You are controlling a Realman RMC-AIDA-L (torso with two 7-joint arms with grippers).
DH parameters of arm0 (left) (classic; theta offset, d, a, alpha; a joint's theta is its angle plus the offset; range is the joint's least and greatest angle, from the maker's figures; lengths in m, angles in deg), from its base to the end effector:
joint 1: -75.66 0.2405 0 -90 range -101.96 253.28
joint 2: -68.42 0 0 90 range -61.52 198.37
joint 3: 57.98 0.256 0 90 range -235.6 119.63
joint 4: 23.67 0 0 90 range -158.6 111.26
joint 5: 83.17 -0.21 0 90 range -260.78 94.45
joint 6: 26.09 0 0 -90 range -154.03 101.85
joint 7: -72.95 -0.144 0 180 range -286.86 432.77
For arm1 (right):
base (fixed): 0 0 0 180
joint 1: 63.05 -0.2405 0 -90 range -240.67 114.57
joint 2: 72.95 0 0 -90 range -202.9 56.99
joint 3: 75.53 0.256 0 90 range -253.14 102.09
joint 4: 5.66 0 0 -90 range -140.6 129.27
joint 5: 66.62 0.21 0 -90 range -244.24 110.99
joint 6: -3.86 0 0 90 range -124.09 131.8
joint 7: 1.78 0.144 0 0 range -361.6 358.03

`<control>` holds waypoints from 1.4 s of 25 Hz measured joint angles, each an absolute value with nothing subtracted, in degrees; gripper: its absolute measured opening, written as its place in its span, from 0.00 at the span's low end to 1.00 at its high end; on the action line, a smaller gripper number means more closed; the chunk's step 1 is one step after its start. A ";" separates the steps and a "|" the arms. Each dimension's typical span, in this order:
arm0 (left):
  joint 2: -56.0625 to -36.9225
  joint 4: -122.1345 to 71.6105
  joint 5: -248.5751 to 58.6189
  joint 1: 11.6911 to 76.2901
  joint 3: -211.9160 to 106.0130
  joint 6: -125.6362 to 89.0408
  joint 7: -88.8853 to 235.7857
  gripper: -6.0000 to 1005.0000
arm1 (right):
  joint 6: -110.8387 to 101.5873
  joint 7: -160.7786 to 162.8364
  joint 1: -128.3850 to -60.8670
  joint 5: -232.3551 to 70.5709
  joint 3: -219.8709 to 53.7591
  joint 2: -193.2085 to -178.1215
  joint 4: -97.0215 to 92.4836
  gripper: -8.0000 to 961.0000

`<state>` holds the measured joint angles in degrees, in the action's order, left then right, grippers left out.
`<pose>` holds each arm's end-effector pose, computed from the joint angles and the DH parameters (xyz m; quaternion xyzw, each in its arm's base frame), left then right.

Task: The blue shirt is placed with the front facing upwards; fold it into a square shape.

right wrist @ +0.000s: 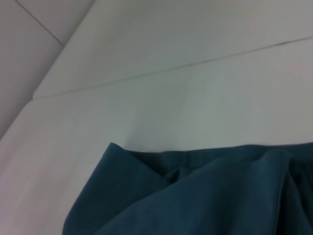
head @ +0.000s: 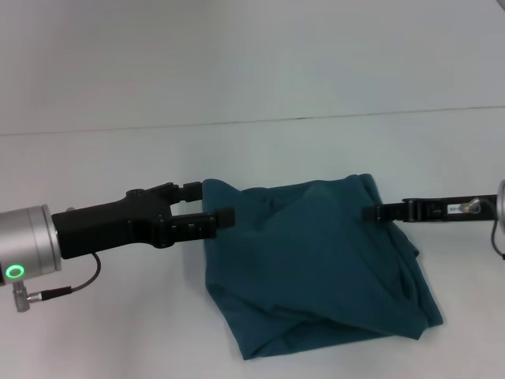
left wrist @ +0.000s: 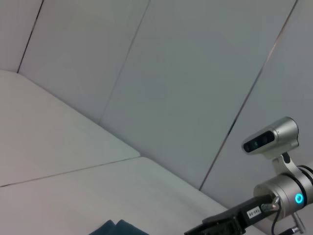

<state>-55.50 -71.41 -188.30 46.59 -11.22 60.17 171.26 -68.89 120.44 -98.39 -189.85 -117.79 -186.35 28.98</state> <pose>-0.2146 0.3424 -0.0061 -0.8964 -0.2996 -0.3086 0.1075 0.2929 0.3793 0.0237 -0.8114 0.5336 0.1604 0.1768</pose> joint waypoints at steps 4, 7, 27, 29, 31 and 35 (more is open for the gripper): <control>-55.50 -71.40 -188.33 46.70 -11.24 59.81 171.10 0.96 | -67.23 120.48 -99.29 -190.79 -117.88 -186.49 26.99 0.45; -55.50 -71.40 -188.36 46.76 -11.26 59.81 171.06 0.96 | -66.83 120.50 -99.16 -190.90 -117.77 -186.70 26.96 0.44; -55.50 -71.04 -188.47 46.59 -11.41 58.83 171.03 0.96 | -63.76 120.32 -98.46 -190.78 -117.58 -187.93 26.85 0.44; -55.50 -71.06 -188.47 46.59 -11.41 58.79 171.03 0.96 | -63.44 120.21 -98.86 -190.86 -117.67 -188.53 26.85 0.44; -55.50 -71.10 -188.47 46.65 -11.41 58.76 170.89 0.96 | -62.79 120.11 -99.32 -190.91 -117.78 -189.25 26.73 0.44; -55.50 -71.08 -188.47 46.88 -11.95 58.76 170.26 0.96 | -60.80 119.91 -100.13 -190.95 -118.65 -190.21 25.75 0.44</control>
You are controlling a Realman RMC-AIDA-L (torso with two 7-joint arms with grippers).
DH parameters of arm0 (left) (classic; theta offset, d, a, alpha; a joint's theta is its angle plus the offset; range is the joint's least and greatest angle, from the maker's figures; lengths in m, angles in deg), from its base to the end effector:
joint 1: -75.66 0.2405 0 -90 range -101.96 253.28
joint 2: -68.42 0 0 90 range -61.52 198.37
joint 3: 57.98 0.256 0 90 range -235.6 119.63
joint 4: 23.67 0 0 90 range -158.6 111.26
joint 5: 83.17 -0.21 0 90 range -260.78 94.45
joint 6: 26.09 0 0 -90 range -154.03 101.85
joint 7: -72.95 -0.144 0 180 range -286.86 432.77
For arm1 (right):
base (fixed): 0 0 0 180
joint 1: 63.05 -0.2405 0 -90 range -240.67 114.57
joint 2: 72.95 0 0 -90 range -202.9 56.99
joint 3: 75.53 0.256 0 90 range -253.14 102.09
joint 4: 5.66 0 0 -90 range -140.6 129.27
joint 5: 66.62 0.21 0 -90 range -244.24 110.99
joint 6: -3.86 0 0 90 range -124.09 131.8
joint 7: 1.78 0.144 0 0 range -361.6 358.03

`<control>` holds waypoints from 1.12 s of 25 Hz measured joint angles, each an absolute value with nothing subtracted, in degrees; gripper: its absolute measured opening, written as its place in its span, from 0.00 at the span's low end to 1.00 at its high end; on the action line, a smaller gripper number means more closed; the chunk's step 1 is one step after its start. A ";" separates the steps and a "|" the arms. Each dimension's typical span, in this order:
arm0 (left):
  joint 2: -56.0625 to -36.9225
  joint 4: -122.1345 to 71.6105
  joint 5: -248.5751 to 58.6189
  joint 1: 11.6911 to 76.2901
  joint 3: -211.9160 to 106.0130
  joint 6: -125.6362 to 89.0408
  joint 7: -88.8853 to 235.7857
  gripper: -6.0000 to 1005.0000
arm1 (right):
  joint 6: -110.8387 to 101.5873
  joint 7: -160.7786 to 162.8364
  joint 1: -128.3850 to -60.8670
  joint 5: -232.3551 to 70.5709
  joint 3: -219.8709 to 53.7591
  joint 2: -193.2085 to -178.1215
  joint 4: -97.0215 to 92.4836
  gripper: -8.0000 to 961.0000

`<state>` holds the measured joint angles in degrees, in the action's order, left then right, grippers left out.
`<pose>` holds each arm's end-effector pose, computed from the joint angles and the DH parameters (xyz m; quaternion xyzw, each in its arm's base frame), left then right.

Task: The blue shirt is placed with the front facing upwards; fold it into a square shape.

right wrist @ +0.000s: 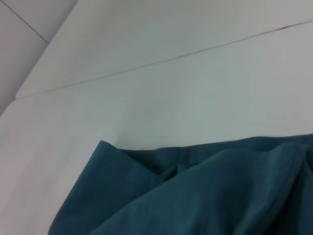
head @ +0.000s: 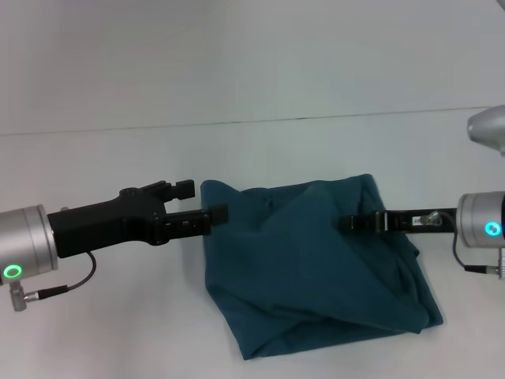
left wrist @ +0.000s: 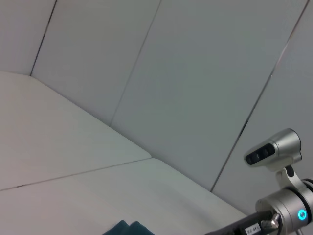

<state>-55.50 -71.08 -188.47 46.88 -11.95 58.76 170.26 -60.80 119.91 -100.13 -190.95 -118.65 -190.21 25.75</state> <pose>-0.2203 0.3443 -0.0049 -0.8937 -0.3021 -0.3072 0.1250 0.2875 0.3832 -0.0146 -0.8024 0.5442 0.1527 0.1915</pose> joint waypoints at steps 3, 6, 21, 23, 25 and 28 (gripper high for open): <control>-55.50 -71.03 -188.84 46.94 -12.11 58.76 170.25 0.96 | -59.58 118.69 -100.05 -190.73 -118.88 -190.58 25.41 0.44; -55.50 -71.03 -189.24 47.02 -12.19 58.84 170.24 0.96 | -59.36 117.73 -99.57 -189.94 -118.59 -190.84 25.39 0.37; -55.50 -70.95 -189.34 47.19 -12.20 58.90 170.56 0.96 | -69.79 111.82 -97.81 -179.06 -118.38 -189.72 28.62 0.06; -55.53 -70.95 -189.33 47.19 -12.19 58.89 170.60 0.96 | -71.16 111.77 -97.41 -178.39 -118.34 -189.89 29.97 0.06; -55.56 -70.95 -189.23 47.19 -12.19 58.90 170.61 0.96 | -72.87 111.76 -97.01 -177.53 -118.32 -189.97 31.58 0.06; -55.57 -70.95 -188.99 47.19 -12.19 58.91 170.68 0.96 | -76.02 111.91 -96.68 -176.03 -118.32 -189.78 33.27 0.06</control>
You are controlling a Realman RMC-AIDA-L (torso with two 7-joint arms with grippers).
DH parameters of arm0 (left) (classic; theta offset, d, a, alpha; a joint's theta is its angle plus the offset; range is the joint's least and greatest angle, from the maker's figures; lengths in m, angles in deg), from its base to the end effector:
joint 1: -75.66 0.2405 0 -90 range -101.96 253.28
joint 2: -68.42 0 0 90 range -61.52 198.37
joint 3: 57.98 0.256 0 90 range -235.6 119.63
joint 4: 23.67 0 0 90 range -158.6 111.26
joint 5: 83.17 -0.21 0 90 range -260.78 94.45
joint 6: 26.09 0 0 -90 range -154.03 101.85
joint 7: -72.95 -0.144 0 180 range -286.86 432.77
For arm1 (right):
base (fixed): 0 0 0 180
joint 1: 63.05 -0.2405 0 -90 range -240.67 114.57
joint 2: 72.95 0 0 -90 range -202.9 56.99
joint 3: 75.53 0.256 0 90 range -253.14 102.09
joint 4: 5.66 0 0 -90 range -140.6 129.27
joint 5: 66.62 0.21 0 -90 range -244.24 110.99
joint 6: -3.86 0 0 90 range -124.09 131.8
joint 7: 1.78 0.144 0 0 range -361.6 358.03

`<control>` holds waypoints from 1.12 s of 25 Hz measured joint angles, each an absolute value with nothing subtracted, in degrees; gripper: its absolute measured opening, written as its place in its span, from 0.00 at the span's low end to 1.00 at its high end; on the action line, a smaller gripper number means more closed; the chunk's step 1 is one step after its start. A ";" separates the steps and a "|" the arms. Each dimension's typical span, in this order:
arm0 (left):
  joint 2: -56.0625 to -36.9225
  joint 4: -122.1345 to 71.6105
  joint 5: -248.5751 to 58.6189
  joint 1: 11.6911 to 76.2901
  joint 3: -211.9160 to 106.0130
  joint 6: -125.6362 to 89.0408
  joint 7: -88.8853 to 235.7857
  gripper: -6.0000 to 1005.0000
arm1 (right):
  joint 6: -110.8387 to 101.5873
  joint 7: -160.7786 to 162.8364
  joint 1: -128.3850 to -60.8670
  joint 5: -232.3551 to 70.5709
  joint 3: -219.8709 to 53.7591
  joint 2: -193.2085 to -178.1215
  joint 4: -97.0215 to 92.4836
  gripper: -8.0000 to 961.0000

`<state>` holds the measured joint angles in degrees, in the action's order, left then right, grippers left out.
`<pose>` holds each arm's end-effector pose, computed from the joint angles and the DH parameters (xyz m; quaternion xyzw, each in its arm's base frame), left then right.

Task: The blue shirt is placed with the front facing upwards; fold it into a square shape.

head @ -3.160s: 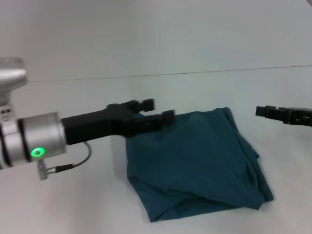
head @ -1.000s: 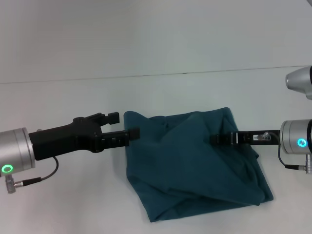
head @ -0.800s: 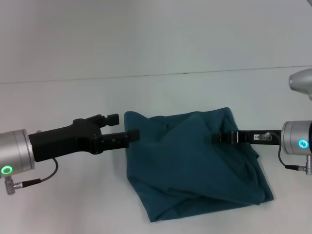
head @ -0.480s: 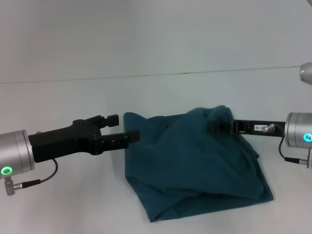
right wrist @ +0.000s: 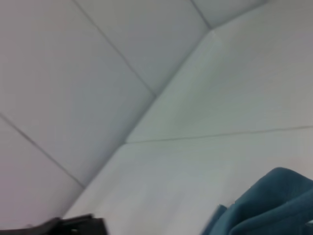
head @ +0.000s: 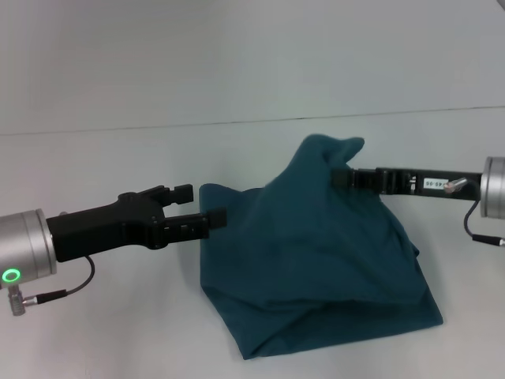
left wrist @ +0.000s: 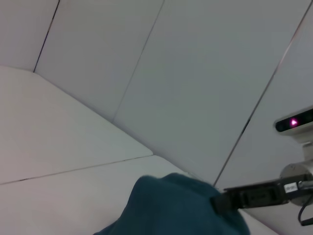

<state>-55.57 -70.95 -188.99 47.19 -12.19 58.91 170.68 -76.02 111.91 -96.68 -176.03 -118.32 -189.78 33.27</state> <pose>-0.2232 0.3422 -0.0059 -0.8922 -0.3095 -0.3049 0.1232 0.2486 0.3739 0.0208 -0.8374 0.4522 0.2773 0.1314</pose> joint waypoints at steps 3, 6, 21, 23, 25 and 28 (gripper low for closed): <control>-55.59 -70.95 -188.94 47.19 -12.20 58.92 170.71 0.96 | -79.16 112.16 -96.28 -174.54 -117.97 -189.54 35.10 0.06; -55.59 -70.95 -188.92 47.18 -12.22 58.94 170.81 0.96 | -82.80 112.27 -95.71 -173.78 -116.58 -189.29 36.86 0.06; -55.51 -70.48 -188.71 47.09 -12.72 58.89 171.02 0.96 | -94.12 112.86 -94.65 -172.97 -110.63 -188.95 37.54 0.07; -55.51 -70.45 -188.71 46.95 -12.72 58.88 171.02 0.96 | -94.43 112.93 -93.77 -172.96 -110.18 -189.00 37.54 0.08; -55.50 -70.41 -188.71 46.79 -12.72 58.89 171.03 0.96 | -94.49 112.97 -92.53 -172.96 -109.84 -188.82 37.49 0.08; -55.50 -70.38 -188.71 46.58 -12.72 58.89 171.03 0.96 | -93.29 112.98 -90.66 -173.15 -109.64 -188.34 37.37 0.09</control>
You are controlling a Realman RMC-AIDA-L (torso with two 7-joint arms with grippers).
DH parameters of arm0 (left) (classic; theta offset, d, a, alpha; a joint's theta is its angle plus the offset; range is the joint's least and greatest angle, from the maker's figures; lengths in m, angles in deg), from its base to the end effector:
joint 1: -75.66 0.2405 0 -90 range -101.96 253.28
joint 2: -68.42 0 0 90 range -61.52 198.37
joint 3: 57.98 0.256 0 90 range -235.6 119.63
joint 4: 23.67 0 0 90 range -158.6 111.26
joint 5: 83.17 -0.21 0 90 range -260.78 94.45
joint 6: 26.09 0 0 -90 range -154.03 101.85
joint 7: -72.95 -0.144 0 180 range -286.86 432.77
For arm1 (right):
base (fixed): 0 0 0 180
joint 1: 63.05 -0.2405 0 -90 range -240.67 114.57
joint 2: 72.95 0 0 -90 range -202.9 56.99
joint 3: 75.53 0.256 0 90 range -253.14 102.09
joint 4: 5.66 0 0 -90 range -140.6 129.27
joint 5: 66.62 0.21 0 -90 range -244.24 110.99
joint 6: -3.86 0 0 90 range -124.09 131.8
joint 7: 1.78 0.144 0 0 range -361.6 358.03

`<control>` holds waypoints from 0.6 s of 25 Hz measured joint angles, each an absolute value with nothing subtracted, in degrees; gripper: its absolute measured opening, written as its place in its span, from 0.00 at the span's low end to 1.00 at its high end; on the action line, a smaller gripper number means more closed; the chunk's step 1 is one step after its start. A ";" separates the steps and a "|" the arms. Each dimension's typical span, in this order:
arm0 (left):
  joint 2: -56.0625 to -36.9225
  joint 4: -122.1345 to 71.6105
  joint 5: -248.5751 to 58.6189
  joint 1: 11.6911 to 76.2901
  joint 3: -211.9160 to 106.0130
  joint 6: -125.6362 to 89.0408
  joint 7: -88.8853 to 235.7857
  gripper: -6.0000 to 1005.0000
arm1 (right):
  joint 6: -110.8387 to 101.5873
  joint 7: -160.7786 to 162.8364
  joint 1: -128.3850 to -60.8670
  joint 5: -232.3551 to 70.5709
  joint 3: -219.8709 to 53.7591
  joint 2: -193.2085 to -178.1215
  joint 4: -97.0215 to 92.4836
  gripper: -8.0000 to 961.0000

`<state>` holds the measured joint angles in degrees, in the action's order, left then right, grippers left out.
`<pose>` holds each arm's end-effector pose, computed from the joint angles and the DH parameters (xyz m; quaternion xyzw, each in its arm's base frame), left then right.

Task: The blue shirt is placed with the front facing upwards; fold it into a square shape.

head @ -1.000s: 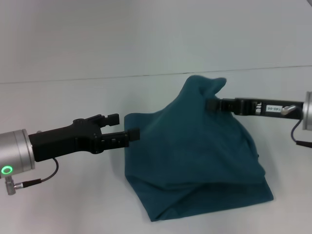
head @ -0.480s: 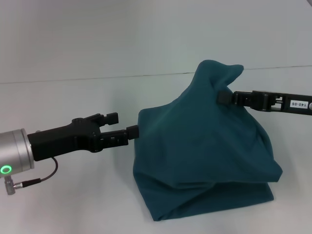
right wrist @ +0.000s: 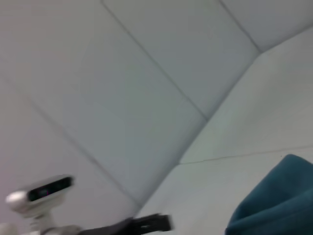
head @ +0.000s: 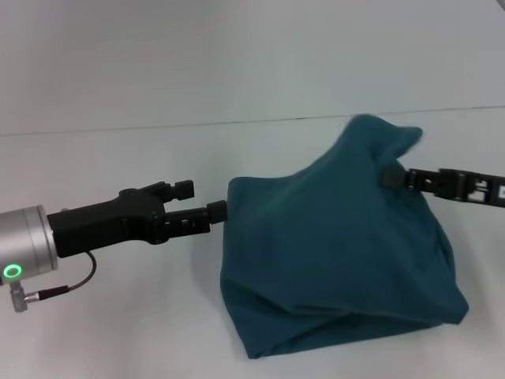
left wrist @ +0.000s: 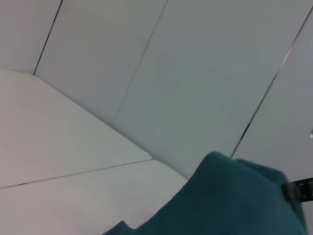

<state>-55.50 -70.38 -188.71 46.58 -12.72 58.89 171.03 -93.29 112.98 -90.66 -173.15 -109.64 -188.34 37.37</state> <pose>-0.2212 0.3446 -0.0054 -0.8893 -0.3126 -0.3106 0.1220 0.2633 0.3299 0.0651 -0.8203 0.4458 0.3493 0.0795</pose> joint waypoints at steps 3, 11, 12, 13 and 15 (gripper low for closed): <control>-55.50 -70.35 -188.71 46.38 -12.72 58.90 171.04 0.96 | -90.07 112.86 -89.47 -173.69 -109.63 -187.93 37.17 0.10; -55.50 -70.19 -188.71 46.11 -12.72 58.56 171.04 0.96 | -76.74 111.42 -92.08 -182.05 -110.38 -189.19 36.78 0.12; -55.50 -70.03 -188.71 46.11 -12.72 58.41 171.06 0.96 | -75.37 110.87 -92.62 -183.67 -110.44 -189.78 36.81 0.12; -55.50 -69.83 -188.71 46.08 -12.73 58.26 171.09 0.96 | -73.93 110.35 -93.11 -185.18 -110.47 -190.31 36.96 0.12; -55.50 -69.53 -188.71 46.00 -12.72 58.18 171.11 0.96 | -72.00 109.69 -93.64 -187.21 -110.52 -191.14 37.22 0.13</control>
<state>-55.50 -69.53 -188.71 46.00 -12.72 58.18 171.11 -72.00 109.69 -93.64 -187.21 -110.52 -191.14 37.22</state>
